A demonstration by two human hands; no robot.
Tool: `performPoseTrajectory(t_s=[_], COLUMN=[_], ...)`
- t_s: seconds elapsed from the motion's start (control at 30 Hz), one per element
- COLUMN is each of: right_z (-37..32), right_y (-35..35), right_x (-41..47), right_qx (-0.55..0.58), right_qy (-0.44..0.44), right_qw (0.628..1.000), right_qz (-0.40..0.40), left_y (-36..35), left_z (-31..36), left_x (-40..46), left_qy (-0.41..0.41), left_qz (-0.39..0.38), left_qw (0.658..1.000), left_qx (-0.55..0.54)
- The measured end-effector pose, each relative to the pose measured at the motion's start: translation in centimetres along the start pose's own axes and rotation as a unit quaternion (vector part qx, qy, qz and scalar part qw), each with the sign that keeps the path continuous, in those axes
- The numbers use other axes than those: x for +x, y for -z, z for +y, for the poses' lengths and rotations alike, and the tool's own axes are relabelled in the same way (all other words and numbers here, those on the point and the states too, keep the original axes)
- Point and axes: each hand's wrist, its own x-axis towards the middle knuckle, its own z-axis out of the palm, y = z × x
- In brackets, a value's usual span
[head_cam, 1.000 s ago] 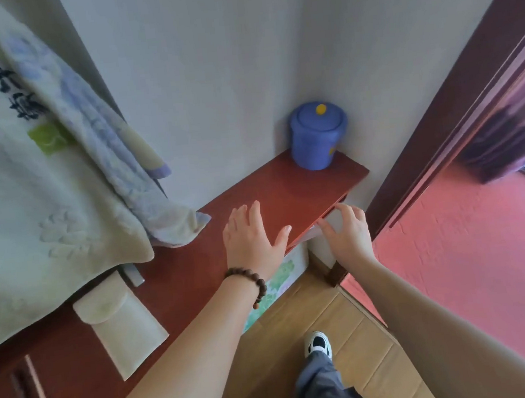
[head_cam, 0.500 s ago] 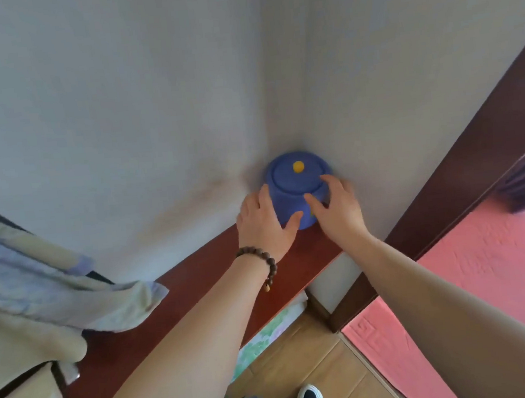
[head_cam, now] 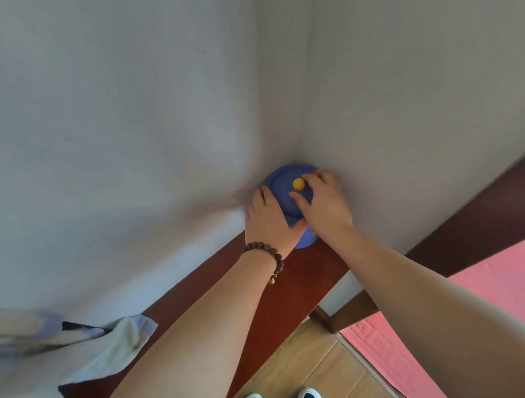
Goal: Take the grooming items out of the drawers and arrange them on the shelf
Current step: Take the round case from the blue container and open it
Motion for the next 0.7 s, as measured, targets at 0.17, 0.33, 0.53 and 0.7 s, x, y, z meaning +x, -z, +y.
performPoseTrajectory(t_s=[0.17,0.33,0.53,0.7], right_z=[0.2,0.1,0.9,4.6], right_y=[-0.5,0.1,2.6,2.5], right_x=[0.1,-0.8,-5.0,-10.6], right_qx=[0.019,0.082,0.125,0.097], right_qy=[-0.010,-0.024,-0.055,-0.094], right_qw=[0.999,0.994,0.981,0.974], right_qz=[0.037,0.074,0.140,0.180], left_y=[0.0,0.2,0.5,0.5], left_z=[-0.5,-0.8,-1.0,-1.1], left_x=[0.3,0.4,0.4,0.4], left_qy=[-0.010,-0.010,-0.021,-0.021], left_qz=[-0.003,-0.011,-0.030,-0.040], left_qw=[1.000,0.999,0.999,0.999], left_qx=[-0.013,-0.034,-0.032,-0.022])
